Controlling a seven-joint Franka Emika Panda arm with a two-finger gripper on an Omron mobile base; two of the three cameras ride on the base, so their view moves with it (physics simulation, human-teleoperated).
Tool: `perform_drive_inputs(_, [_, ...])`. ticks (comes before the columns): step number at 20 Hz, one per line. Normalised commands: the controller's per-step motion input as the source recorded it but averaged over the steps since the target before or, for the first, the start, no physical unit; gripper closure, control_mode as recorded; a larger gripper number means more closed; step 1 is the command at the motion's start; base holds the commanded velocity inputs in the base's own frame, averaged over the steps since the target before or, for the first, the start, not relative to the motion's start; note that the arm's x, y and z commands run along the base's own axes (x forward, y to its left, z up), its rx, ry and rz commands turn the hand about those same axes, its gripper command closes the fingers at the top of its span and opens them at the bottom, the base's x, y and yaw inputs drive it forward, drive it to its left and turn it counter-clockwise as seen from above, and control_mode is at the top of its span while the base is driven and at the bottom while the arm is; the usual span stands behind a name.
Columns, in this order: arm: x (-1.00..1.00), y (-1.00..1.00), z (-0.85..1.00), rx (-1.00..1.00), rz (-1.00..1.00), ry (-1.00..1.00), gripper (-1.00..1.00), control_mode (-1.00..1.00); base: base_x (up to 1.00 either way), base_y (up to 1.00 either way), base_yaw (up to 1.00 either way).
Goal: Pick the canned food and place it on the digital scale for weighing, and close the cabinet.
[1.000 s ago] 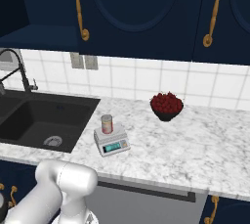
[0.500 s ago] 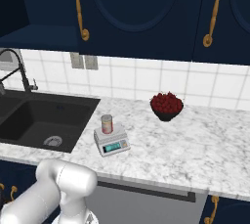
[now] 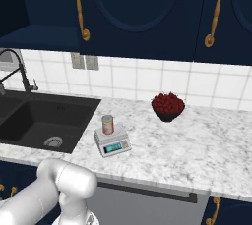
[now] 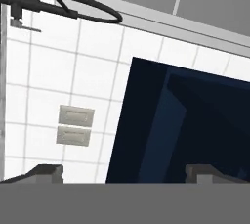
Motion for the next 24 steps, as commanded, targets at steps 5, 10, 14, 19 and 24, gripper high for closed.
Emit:
perform_drive_inputs(5, [-0.06,0.14,0.07,-0.03,0.0,0.07,-1.0,-1.0,0.0,0.0,0.0])
perform_drive_inputs(10, [-0.29,0.0,0.55,0.0,0.0,-0.02,-1.0,-1.0,0.0,0.0,0.0])
perform_drive_inputs(14, [-0.25,0.0,0.64,0.0,-0.01,0.0,-1.0,-1.0,0.0,0.0,0.0])
perform_drive_inputs(19, [-0.32,-0.24,0.58,0.11,-0.04,0.0,-1.0,-1.0,0.0,0.0,0.0])
perform_drive_inputs(24, [-0.29,-0.57,0.43,0.24,0.0,0.0,-1.0,-1.0,0.0,0.0,0.0])
